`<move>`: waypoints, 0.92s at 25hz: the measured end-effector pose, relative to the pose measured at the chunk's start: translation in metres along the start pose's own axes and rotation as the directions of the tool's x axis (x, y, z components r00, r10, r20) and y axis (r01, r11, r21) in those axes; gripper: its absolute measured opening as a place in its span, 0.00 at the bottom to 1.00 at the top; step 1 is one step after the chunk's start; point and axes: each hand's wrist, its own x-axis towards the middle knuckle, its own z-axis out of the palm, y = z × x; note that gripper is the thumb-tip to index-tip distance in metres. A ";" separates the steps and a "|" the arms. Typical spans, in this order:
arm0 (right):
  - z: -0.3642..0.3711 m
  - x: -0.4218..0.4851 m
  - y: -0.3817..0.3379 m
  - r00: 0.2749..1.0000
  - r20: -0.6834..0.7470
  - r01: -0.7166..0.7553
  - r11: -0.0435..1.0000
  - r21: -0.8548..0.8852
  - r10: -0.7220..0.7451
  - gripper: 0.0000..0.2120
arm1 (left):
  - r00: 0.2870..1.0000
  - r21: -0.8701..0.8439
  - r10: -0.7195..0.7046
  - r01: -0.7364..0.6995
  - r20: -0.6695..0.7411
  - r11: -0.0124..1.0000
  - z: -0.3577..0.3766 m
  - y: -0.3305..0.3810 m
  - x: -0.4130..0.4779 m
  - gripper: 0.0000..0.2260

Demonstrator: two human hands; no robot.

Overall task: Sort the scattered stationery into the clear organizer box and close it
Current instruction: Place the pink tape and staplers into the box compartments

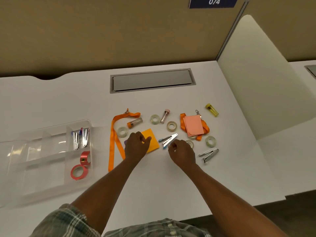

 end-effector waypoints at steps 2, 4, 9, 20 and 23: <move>-0.011 0.001 0.021 1.000 -0.012 -0.028 0.999 -0.018 0.028 0.08 | 0.991 0.073 0.102 -0.108 0.083 0.991 0.019 0.011 -0.003 0.10; -0.023 0.001 0.041 0.997 -0.051 -0.055 0.998 -0.018 0.054 0.08 | 0.955 0.185 0.243 -0.273 0.171 0.944 0.040 0.019 -0.006 0.17; -0.054 0.004 0.094 0.985 -0.123 -0.117 0.993 0.026 0.119 0.07 | 0.924 0.518 0.295 -0.380 0.243 0.766 0.074 0.042 -0.007 0.23; -0.063 -0.018 0.149 0.980 0.125 0.197 0.858 -0.475 -0.156 0.23 | 0.972 0.440 0.188 -0.231 0.139 0.868 0.083 0.058 -0.015 0.13; -0.058 -0.017 0.146 0.958 0.049 0.263 0.804 -0.534 -0.282 0.14 | 0.984 0.285 0.120 -0.153 0.129 0.946 0.077 0.057 -0.019 0.14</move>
